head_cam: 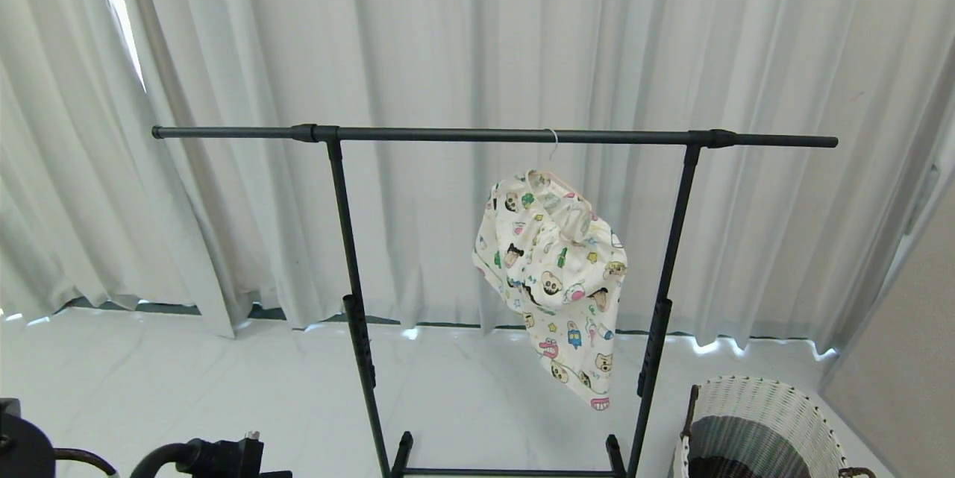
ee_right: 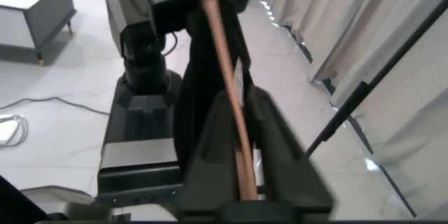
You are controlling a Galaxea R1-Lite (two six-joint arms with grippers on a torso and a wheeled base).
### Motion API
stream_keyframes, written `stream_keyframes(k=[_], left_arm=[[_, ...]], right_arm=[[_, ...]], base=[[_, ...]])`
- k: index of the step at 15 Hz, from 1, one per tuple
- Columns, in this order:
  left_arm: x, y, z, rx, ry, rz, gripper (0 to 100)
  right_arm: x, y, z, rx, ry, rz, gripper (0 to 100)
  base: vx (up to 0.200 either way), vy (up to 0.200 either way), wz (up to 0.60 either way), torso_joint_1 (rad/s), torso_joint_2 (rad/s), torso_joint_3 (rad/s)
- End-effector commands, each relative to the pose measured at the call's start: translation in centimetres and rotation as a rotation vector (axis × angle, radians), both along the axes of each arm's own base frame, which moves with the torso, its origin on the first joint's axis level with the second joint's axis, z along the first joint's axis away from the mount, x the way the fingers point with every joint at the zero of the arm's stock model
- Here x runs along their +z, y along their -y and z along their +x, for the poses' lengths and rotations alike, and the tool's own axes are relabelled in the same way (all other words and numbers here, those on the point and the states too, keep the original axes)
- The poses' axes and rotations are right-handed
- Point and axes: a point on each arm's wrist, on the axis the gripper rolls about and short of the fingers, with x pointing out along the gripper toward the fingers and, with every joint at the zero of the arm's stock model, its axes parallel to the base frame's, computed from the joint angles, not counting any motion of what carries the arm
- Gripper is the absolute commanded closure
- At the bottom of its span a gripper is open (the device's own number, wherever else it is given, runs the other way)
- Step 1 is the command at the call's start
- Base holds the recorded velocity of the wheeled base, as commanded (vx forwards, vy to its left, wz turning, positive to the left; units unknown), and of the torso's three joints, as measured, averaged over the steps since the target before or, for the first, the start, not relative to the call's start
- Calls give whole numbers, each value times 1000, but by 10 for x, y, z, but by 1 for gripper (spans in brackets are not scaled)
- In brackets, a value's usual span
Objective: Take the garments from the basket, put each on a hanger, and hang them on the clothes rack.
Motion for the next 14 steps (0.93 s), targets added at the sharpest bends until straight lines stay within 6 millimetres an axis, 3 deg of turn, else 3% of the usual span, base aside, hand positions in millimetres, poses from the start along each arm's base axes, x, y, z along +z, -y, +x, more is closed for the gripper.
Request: stream_keyframes(k=[1, 2, 8, 11, 14], left_arm=[[0, -1, 0, 1, 2, -1, 100], [0, -1, 0, 1, 2, -1, 100], [-16, -13, 9, 142, -8, 63, 100], [-22, -19, 15, 311, 52, 138, 100], [-12, -14, 25, 421, -54, 52, 100]], right_arm=[[-2, 0, 0, -2, -1, -9, 100], [-3, 0, 0, -4, 3, -12, 0], [-6, 10, 20, -126, -4, -27, 0], [-24, 22, 25, -177, -38, -99, 0], [-46, 34, 33, -252, -167, -181, 0]], base=[[0, 0, 0, 0, 0, 0], [0, 0, 0, 0, 0, 0], [0, 0, 0, 0, 0, 0], [0, 0, 0, 0, 0, 0], [0, 0, 0, 0, 0, 0]])
